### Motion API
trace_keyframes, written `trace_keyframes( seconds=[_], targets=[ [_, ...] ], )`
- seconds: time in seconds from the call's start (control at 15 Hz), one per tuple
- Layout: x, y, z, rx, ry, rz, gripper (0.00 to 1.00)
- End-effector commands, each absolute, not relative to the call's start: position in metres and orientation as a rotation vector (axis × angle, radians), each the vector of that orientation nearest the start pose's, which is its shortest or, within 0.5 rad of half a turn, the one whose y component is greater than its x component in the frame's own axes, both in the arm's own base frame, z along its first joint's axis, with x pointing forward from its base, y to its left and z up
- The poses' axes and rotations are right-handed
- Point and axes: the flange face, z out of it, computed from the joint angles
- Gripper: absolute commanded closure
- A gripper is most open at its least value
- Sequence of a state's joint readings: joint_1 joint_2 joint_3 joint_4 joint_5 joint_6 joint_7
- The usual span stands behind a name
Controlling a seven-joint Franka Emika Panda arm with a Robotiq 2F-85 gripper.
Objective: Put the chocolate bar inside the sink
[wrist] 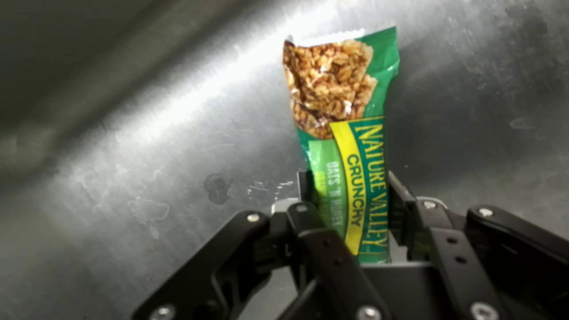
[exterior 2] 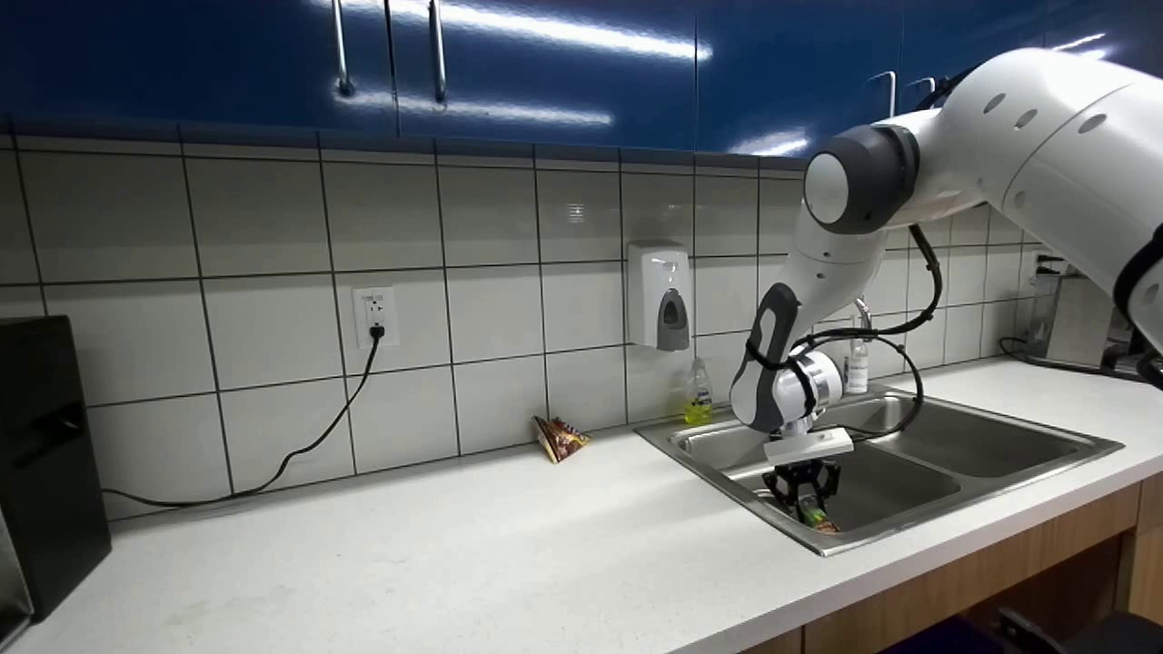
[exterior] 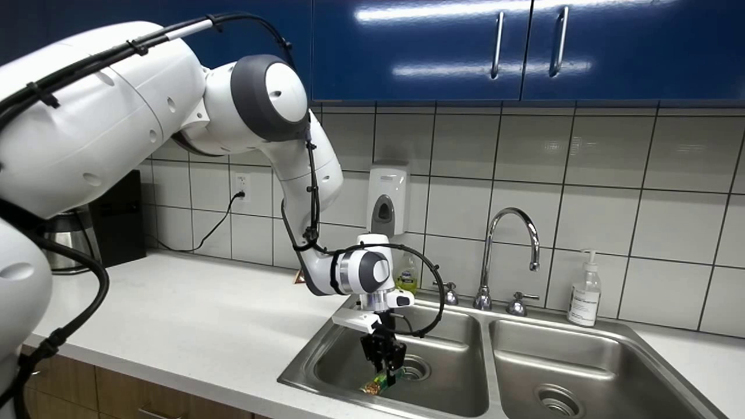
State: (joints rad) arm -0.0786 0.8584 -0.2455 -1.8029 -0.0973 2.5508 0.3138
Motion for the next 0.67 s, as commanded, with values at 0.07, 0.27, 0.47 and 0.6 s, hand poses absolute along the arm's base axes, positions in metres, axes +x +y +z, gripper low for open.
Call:
trace_keyframes(
  seconds=[0.07, 0.27, 0.47, 0.6],
  targets=[
    [0.601, -0.195, 0.067, -3.268, 0.836, 0.142, 0.85],
    [0.603, -0.196, 0.060, -3.262, 0.843, 0.153, 0.85],
    [0.604, -0.197, 0.053, -3.257, 0.854, 0.160, 0.85],
    [0.605, -0.197, 0.049, -3.256, 0.857, 0.165, 0.85]
  ],
)
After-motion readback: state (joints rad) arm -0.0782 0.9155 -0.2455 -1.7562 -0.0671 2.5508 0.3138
